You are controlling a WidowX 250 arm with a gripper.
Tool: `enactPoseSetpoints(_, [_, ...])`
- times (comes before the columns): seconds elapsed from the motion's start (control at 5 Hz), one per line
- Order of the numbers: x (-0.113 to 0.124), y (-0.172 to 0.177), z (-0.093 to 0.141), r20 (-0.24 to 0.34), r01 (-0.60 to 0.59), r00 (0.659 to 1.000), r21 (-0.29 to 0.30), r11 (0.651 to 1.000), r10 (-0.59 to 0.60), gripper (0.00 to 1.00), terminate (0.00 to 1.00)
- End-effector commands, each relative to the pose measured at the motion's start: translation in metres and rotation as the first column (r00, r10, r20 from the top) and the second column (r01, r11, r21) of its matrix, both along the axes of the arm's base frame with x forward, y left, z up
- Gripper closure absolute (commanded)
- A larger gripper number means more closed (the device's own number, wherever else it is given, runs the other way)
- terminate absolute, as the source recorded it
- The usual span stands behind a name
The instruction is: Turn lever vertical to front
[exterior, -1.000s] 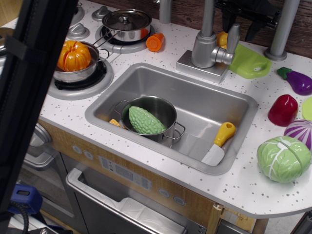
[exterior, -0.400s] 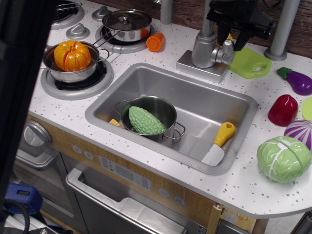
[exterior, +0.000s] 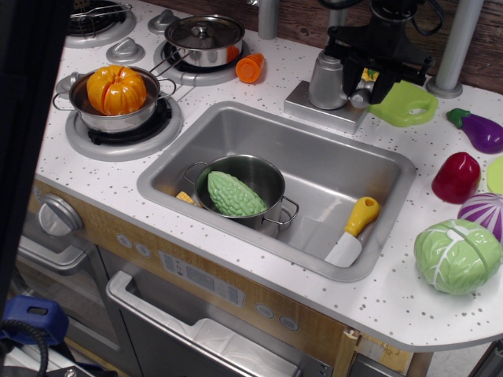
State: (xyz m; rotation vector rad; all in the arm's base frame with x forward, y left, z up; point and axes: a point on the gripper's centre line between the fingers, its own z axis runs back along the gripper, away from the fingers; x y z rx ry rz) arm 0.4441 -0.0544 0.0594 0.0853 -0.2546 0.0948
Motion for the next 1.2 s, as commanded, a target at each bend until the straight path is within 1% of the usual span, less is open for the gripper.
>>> enactPoseSetpoints(0.0, [0.002, -0.009, 0.027, 0.087, 0.002, 0.996, -0.055, 0.999, 0.003, 1.0, 0.0])
enactPoseSetpoints(0.2, [0.003, -0.008, 0.026, 0.082, 0.002, 0.997, -0.057, 0.998, 0.002, 1.0, 0.0])
enactPoseSetpoints(0.8, [0.005, -0.006, 0.006, 0.097, 0.011, 0.995, -0.12, 0.993, 0.001, 1.0, 0.0])
enactPoseSetpoints(1.0, [0.006, -0.004, 0.016, 0.077, 0.024, 0.997, -0.115, 0.993, -0.015, 0.0, 0.0])
